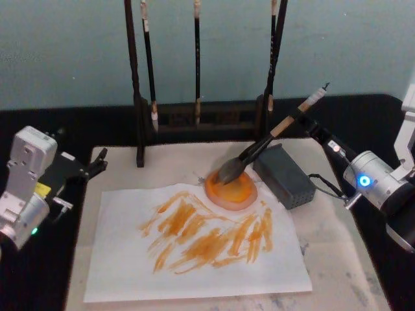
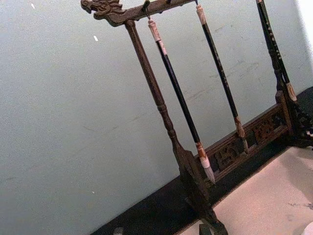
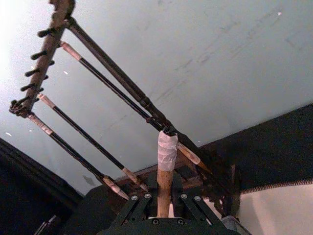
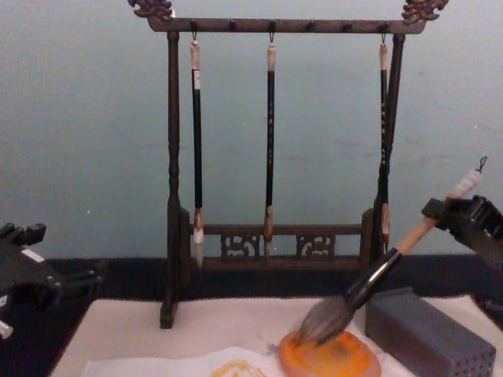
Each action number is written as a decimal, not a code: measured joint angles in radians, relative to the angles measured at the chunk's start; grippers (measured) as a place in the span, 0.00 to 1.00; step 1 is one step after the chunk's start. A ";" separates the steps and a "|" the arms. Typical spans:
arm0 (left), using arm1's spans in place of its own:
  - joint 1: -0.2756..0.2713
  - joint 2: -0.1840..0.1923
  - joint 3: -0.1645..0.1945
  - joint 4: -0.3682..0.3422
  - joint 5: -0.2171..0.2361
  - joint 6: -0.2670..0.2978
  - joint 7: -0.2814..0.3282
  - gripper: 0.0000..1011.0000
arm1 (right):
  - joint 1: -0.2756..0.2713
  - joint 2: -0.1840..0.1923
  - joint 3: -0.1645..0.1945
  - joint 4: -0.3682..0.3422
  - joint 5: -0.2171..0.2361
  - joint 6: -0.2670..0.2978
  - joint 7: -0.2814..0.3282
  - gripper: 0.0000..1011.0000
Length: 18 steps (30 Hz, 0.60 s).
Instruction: Pick up the brush from the inkstone, write on the paper, then place the brush back to its original position.
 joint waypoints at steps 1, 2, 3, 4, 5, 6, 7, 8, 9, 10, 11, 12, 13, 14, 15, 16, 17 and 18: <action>0.000 0.000 0.000 0.000 0.000 0.000 0.000 0.99 | 0.002 0.000 -0.001 0.004 0.004 0.003 0.000 0.17; 0.000 0.000 0.000 0.000 0.000 0.000 0.000 0.99 | 0.004 0.000 -0.001 0.008 0.007 0.005 0.000 0.17; 0.000 0.000 0.000 0.000 0.000 0.000 0.000 0.99 | 0.009 0.000 -0.003 0.017 0.015 0.010 -0.001 0.17; 0.000 0.000 0.000 0.000 0.000 0.000 0.000 0.99 | 0.011 0.000 -0.004 0.021 0.019 0.013 -0.001 0.17; 0.000 0.000 0.000 0.000 0.000 0.000 0.000 0.99 | 0.015 0.001 -0.005 0.029 0.028 0.017 -0.001 0.17; 0.000 0.000 0.000 0.000 0.000 0.000 0.000 0.99 | 0.016 0.001 -0.005 0.031 0.031 0.019 0.000 0.17; 0.000 0.000 0.000 0.000 0.000 0.000 0.000 0.99 | 0.017 0.002 -0.006 0.034 0.035 0.022 0.000 0.17; 0.000 0.000 0.000 0.000 0.000 0.000 0.000 0.99 | 0.019 0.002 -0.006 0.037 0.039 0.024 0.000 0.17; 0.000 0.000 0.000 0.000 0.000 0.000 0.000 0.99 | 0.021 0.003 -0.007 0.042 0.047 0.028 0.000 0.17; 0.000 0.000 0.000 0.000 0.000 0.000 0.000 0.99 | 0.022 0.004 -0.008 0.044 0.051 0.030 0.000 0.17; 0.000 0.000 0.000 0.000 0.000 0.000 0.000 0.99 | 0.022 0.006 -0.008 0.047 0.058 0.033 0.000 0.17; 0.000 0.000 0.000 0.000 0.000 0.000 0.000 0.99 | 0.022 0.006 -0.008 0.047 0.058 0.033 0.000 0.17; 0.000 0.000 0.000 0.000 0.000 0.000 0.000 0.99 | 0.023 0.008 -0.010 0.049 0.064 0.035 -0.001 0.17; 0.000 0.000 0.000 0.000 0.000 0.000 0.000 0.99 | 0.023 0.009 -0.010 0.050 0.067 0.035 -0.001 0.17; 0.000 0.000 0.000 0.000 0.000 0.000 0.000 0.99 | 0.023 0.011 -0.011 0.051 0.073 0.037 -0.001 0.17; 0.000 0.000 0.000 0.000 0.000 0.000 0.000 0.99 | 0.023 0.012 -0.011 0.052 0.076 0.038 -0.001 0.17; 0.000 0.000 0.000 0.000 0.000 0.000 0.000 0.99 | 0.023 0.014 -0.012 0.052 0.079 0.038 -0.001 0.17; 0.000 0.000 0.000 0.000 0.000 0.000 0.000 0.99 | 0.023 0.016 -0.013 0.052 0.085 0.039 -0.001 0.17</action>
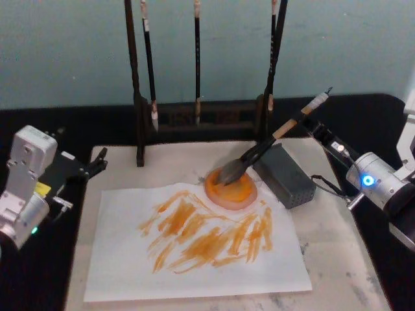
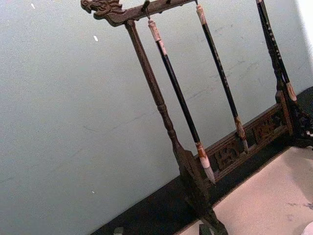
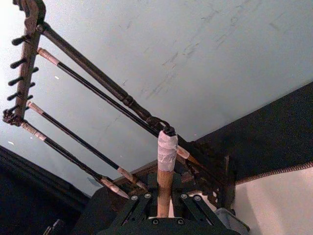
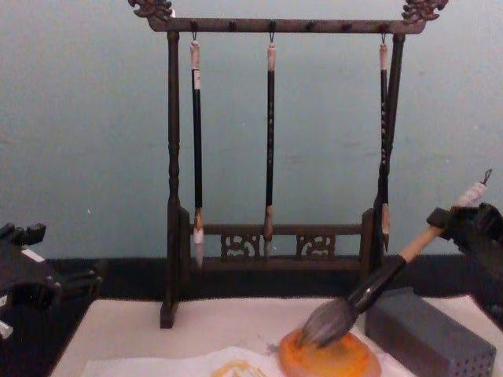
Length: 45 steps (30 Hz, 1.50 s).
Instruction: Pick up the brush from the inkstone, write on the paper, then place the brush back to its original position.
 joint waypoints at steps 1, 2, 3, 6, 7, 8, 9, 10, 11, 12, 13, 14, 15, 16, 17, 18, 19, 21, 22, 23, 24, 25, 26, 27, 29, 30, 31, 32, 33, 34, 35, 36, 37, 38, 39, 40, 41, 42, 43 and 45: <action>0.000 0.000 0.000 0.000 0.000 0.000 0.000 0.99 | 0.000 0.001 0.000 0.000 0.002 0.000 0.000 0.17; 0.000 0.000 0.000 0.000 0.000 0.000 0.000 0.99 | -0.001 0.003 -0.001 0.000 0.005 0.000 0.000 0.17; 0.000 0.000 0.000 0.000 0.000 0.000 0.000 0.99 | -0.003 0.006 -0.002 -0.001 0.011 0.001 0.000 0.17; 0.000 0.000 0.000 0.000 0.000 0.000 0.000 0.99 | -0.008 0.012 -0.003 -0.005 0.022 0.001 0.001 0.17; 0.000 0.000 0.000 0.000 0.000 0.000 0.000 0.99 | -0.009 0.014 -0.003 -0.007 0.024 0.001 0.001 0.17; 0.000 0.000 0.000 0.000 0.000 0.000 0.000 0.99 | -0.010 0.015 -0.003 -0.008 0.026 0.001 0.001 0.17; 0.000 0.000 0.000 0.000 0.000 0.000 0.000 0.99 | -0.011 0.017 -0.004 -0.010 0.028 0.001 0.001 0.17; 0.000 0.000 0.000 0.000 0.000 0.000 0.000 0.99 | -0.015 0.021 -0.005 -0.014 0.033 0.001 0.001 0.17; 0.000 0.000 0.000 0.000 0.000 0.000 0.000 0.99 | -0.016 0.022 -0.007 -0.015 0.035 0.001 0.002 0.17; 0.000 0.000 0.000 0.000 0.000 0.000 0.000 0.99 | -0.017 0.024 -0.008 -0.016 0.036 0.001 0.002 0.17; 0.000 0.000 0.000 0.000 0.000 0.000 0.000 0.99 | -0.019 0.027 -0.011 -0.018 0.039 0.000 0.003 0.17; 0.000 0.000 0.000 0.000 0.000 0.000 0.000 0.99 | -0.020 0.028 -0.012 -0.018 0.040 0.000 0.003 0.17; 0.000 0.000 0.000 0.000 0.000 0.000 0.000 0.99 | -0.021 0.031 -0.016 -0.018 0.043 0.000 0.003 0.17; 0.000 0.000 0.000 0.000 0.000 0.000 0.000 0.99 | -0.021 0.032 -0.018 -0.018 0.044 -0.001 0.002 0.17; 0.000 0.000 0.000 0.000 0.000 0.000 0.000 0.99 | -0.021 0.033 -0.020 -0.017 0.045 -0.001 0.002 0.17; 0.000 0.000 0.000 0.000 0.000 0.000 0.000 0.99 | -0.020 0.034 -0.022 -0.015 0.046 -0.002 0.002 0.17; 0.000 0.000 0.000 0.000 0.000 0.000 0.000 0.99 | -0.020 0.034 -0.024 -0.013 0.048 -0.002 0.002 0.17; 0.000 0.000 0.000 0.000 0.000 0.000 0.000 0.99 | -0.017 0.035 -0.029 -0.008 0.051 -0.004 0.001 0.17; 0.000 0.000 0.000 0.000 0.000 0.000 0.000 0.99 | -0.014 0.036 -0.032 -0.004 0.054 -0.006 0.001 0.17; 0.000 0.000 0.000 0.000 0.000 0.000 0.000 0.99 | -0.013 0.036 -0.034 -0.002 0.055 -0.007 0.001 0.17; 0.000 0.000 0.000 0.000 0.000 0.000 0.000 0.99 | -0.012 0.036 -0.036 0.000 0.056 -0.008 0.000 0.17; 0.000 0.000 0.000 0.000 0.000 0.000 0.000 0.99 | -0.011 0.037 -0.037 0.002 0.057 -0.008 -0.001 0.17; 0.000 0.000 0.000 0.000 0.000 0.000 0.000 0.99 | -0.008 0.037 -0.041 0.005 0.059 -0.010 -0.001 0.17; 0.000 0.000 0.000 0.000 0.000 0.000 0.000 0.99 | -0.007 0.037 -0.043 0.007 0.061 -0.011 -0.002 0.17; 0.000 0.000 0.000 0.000 0.000 0.000 0.000 0.99 | -0.004 0.038 -0.049 0.013 0.064 -0.014 -0.003 0.17; 0.000 0.000 0.000 0.000 0.000 0.000 0.000 0.99 | -0.002 0.038 -0.051 0.015 0.065 -0.015 -0.004 0.17; 0.000 0.000 0.000 0.000 0.000 0.000 0.000 0.99 | 0.000 0.039 -0.055 0.019 0.068 -0.018 -0.008 0.17; 0.000 0.000 0.000 0.000 0.000 0.000 0.000 0.99 | 0.001 0.040 -0.057 0.021 0.069 -0.019 -0.009 0.17; 0.000 0.000 0.000 0.000 0.000 0.000 0.000 0.99 | 0.002 0.040 -0.059 0.022 0.071 -0.019 -0.010 0.17; 0.000 0.000 0.000 0.000 0.000 0.000 0.000 0.99 | 0.002 0.041 -0.062 0.023 0.073 -0.021 -0.012 0.17; 0.000 0.000 0.000 0.000 0.000 0.000 0.000 0.99 | 0.003 0.042 -0.063 0.024 0.074 -0.022 -0.013 0.17; 0.000 0.000 0.000 0.000 0.000 0.000 0.000 0.99 | 0.004 0.043 -0.066 0.025 0.077 -0.024 -0.016 0.17; 0.000 0.000 0.000 0.000 0.000 0.000 0.000 0.99 | 0.004 0.044 -0.067 0.026 0.079 -0.024 -0.018 0.17; 0.000 0.000 0.000 0.000 0.000 0.000 0.000 0.99 | 0.004 0.044 -0.069 0.026 0.081 -0.025 -0.018 0.17; 0.000 0.000 0.000 0.000 0.000 0.000 0.000 0.99 | 0.004 0.044 -0.070 0.027 0.082 -0.026 -0.019 0.17; 0.000 0.000 0.000 0.000 0.000 0.000 0.000 0.99 | 0.005 0.046 -0.072 0.028 0.085 -0.026 -0.021 0.17; 0.000 0.000 0.000 0.000 0.000 0.000 0.000 0.99 | 0.005 0.046 -0.072 0.028 0.085 -0.026 -0.021 0.17; 0.000 0.000 0.000 0.000 0.000 0.000 0.000 0.99 | 0.005 0.046 -0.075 0.030 0.089 -0.027 -0.024 0.17; 0.000 0.000 0.000 0.000 0.000 0.000 0.000 0.99 | 0.006 0.048 -0.077 0.031 0.093 -0.028 -0.026 0.17; 0.000 0.000 0.000 0.000 0.000 0.000 0.000 0.99 | 0.006 0.049 -0.079 0.032 0.097 -0.028 -0.027 0.17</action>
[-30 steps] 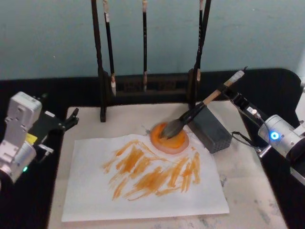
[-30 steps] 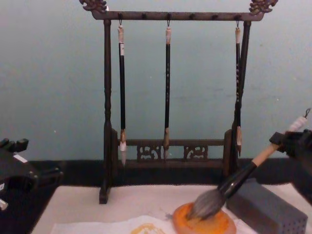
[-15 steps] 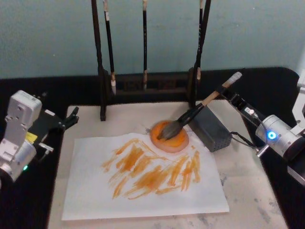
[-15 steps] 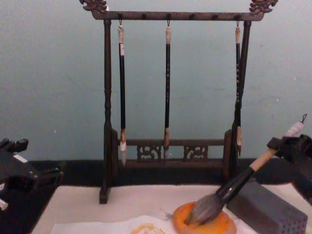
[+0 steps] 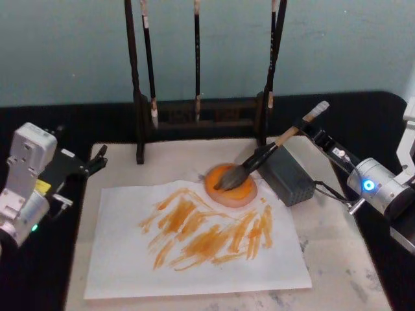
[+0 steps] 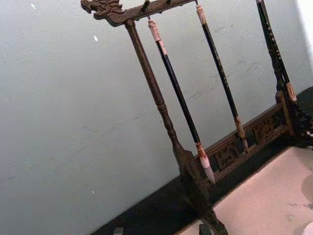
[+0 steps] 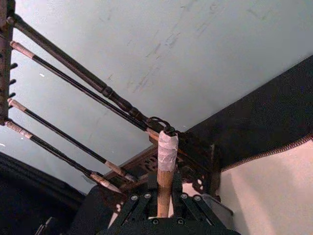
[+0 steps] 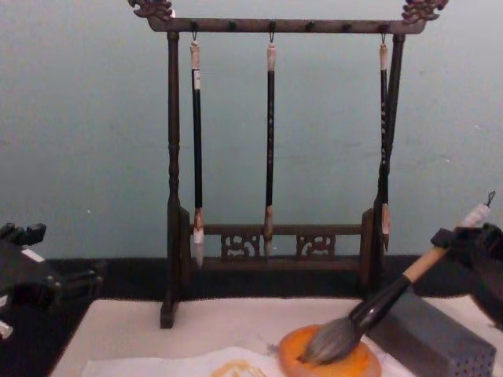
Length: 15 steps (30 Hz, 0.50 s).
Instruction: Pick up the brush from the inkstone, write on the paper, then place the brush back to its original position.
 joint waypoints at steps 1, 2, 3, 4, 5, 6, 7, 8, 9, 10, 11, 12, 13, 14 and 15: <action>0.000 0.000 0.000 0.000 0.000 0.000 0.000 0.99 | 0.000 0.001 -0.001 0.001 0.002 0.000 -0.001 0.17; 0.000 0.000 0.000 0.000 0.000 0.000 0.000 0.99 | 0.001 0.002 -0.004 0.001 0.005 -0.001 -0.003 0.17; 0.000 0.000 0.000 0.000 0.000 0.000 0.000 0.99 | 0.001 0.003 -0.005 0.002 0.007 -0.002 -0.004 0.17; 0.000 0.000 0.000 0.000 0.000 0.000 0.000 0.99 | 0.001 0.004 -0.008 0.002 0.008 -0.004 -0.007 0.17; 0.000 0.000 0.000 0.000 0.000 0.000 0.000 0.99 | 0.001 0.005 -0.010 0.002 0.009 -0.005 -0.009 0.17; 0.000 0.000 0.000 0.000 0.000 0.000 0.000 0.99 | 0.001 0.005 -0.010 0.002 0.009 -0.005 -0.009 0.17; 0.000 0.000 0.000 0.000 0.000 0.000 0.000 0.99 | 0.001 0.005 -0.010 0.002 0.009 -0.005 -0.009 0.17; 0.000 0.000 0.000 0.000 0.000 0.000 0.000 0.99 | 0.001 0.005 -0.010 0.002 0.009 -0.005 -0.009 0.17; 0.000 0.000 0.000 0.000 0.000 0.000 0.000 0.99 | 0.001 0.005 -0.009 0.002 0.009 -0.005 -0.009 0.17; 0.000 0.000 0.000 0.000 0.000 0.000 0.000 0.99 | 0.001 0.005 -0.009 0.002 0.009 -0.005 -0.009 0.17; 0.000 0.000 0.000 0.000 0.000 0.000 0.000 0.99 | 0.001 0.004 -0.009 0.002 0.009 -0.005 -0.009 0.17; 0.000 0.000 0.000 0.000 0.000 0.000 0.000 0.99 | 0.001 0.004 -0.009 0.002 0.009 -0.005 -0.009 0.17; 0.000 0.000 0.000 0.000 0.000 0.000 0.000 0.99 | 0.001 0.004 -0.008 0.002 0.009 -0.005 -0.009 0.17; 0.000 0.000 0.000 0.000 0.000 0.000 0.000 0.99 | 0.001 0.004 -0.008 0.002 0.008 -0.004 -0.008 0.17; 0.000 0.000 0.000 0.000 0.000 0.000 0.000 0.99 | 0.001 0.004 -0.008 0.002 0.008 -0.004 -0.008 0.17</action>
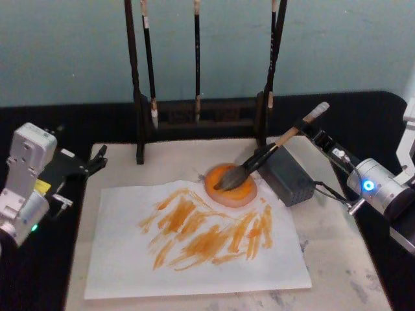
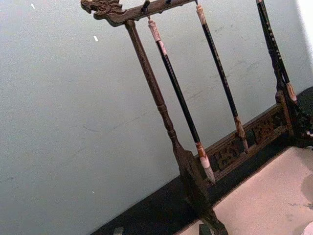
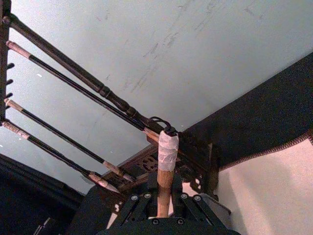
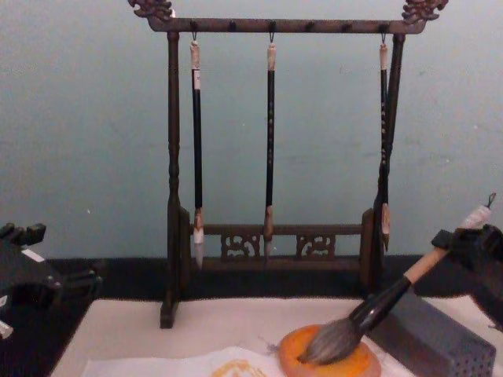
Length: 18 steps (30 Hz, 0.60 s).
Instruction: Pick up the brush from the inkstone, write on the paper, then place the brush back to its original position.
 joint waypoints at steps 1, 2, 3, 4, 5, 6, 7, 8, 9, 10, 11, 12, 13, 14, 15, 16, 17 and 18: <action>0.000 0.000 0.000 0.000 0.000 0.000 0.000 0.99 | 0.000 0.000 0.000 0.000 0.000 0.000 0.000 0.17; 0.000 0.000 0.000 0.000 0.000 0.000 0.000 0.99 | 0.000 0.000 0.001 0.000 0.000 0.000 0.001 0.17; 0.000 0.000 0.000 0.000 0.000 0.000 0.000 0.99 | 0.000 0.000 0.001 0.000 -0.001 0.000 0.001 0.18; 0.000 0.000 0.000 0.000 0.000 0.000 0.000 0.99 | 0.000 0.000 0.001 0.000 -0.001 0.000 0.001 0.20; 0.000 0.000 0.000 0.000 0.000 0.000 0.000 0.99 | 0.000 0.000 0.001 0.000 -0.001 0.000 0.001 0.26; 0.000 0.000 0.000 0.000 0.000 0.000 0.000 0.99 | 0.000 -0.001 0.001 0.000 -0.001 0.000 0.001 0.27; 0.000 0.000 0.000 0.000 0.000 0.000 0.000 0.99 | 0.000 -0.001 0.001 0.000 -0.001 0.000 0.001 0.29; 0.000 0.000 0.000 0.000 0.000 0.000 0.000 0.99 | 0.000 -0.001 0.001 0.000 -0.001 0.001 0.001 0.33; 0.000 0.000 0.000 0.000 0.000 0.000 0.000 0.99 | 0.000 -0.001 0.002 0.000 -0.001 0.001 0.001 0.37; 0.000 0.000 0.000 0.000 0.000 0.000 0.000 0.99 | 0.000 -0.001 0.002 0.000 -0.001 0.001 0.001 0.39; 0.000 0.000 0.000 0.000 0.000 0.000 0.000 0.99 | -0.001 -0.001 0.002 0.000 -0.002 0.001 0.001 0.41; 0.000 0.000 0.000 0.000 0.000 0.000 0.000 0.99 | -0.001 -0.001 0.002 0.000 -0.002 0.001 0.002 0.47; 0.000 0.000 0.000 0.000 0.000 0.000 0.000 0.99 | -0.001 -0.001 0.002 0.000 -0.002 0.001 0.002 0.49; 0.000 0.000 0.000 0.000 0.000 0.000 0.000 0.99 | -0.001 -0.001 0.002 0.000 -0.002 0.001 0.002 0.50; 0.000 0.000 0.000 0.000 0.000 0.000 0.000 0.99 | -0.001 -0.001 0.002 -0.001 -0.002 0.001 0.002 0.55; 0.000 0.000 0.000 0.000 0.000 0.000 0.000 0.99 | -0.001 -0.001 0.002 -0.001 -0.002 0.001 0.002 0.59; 0.000 0.000 0.000 0.000 0.000 0.000 0.000 0.99 | -0.001 -0.001 0.002 -0.001 -0.002 0.001 0.002 0.61; 0.000 0.000 0.000 0.000 0.000 0.000 0.000 0.99 | -0.001 -0.001 0.003 -0.001 -0.002 0.001 0.002 0.65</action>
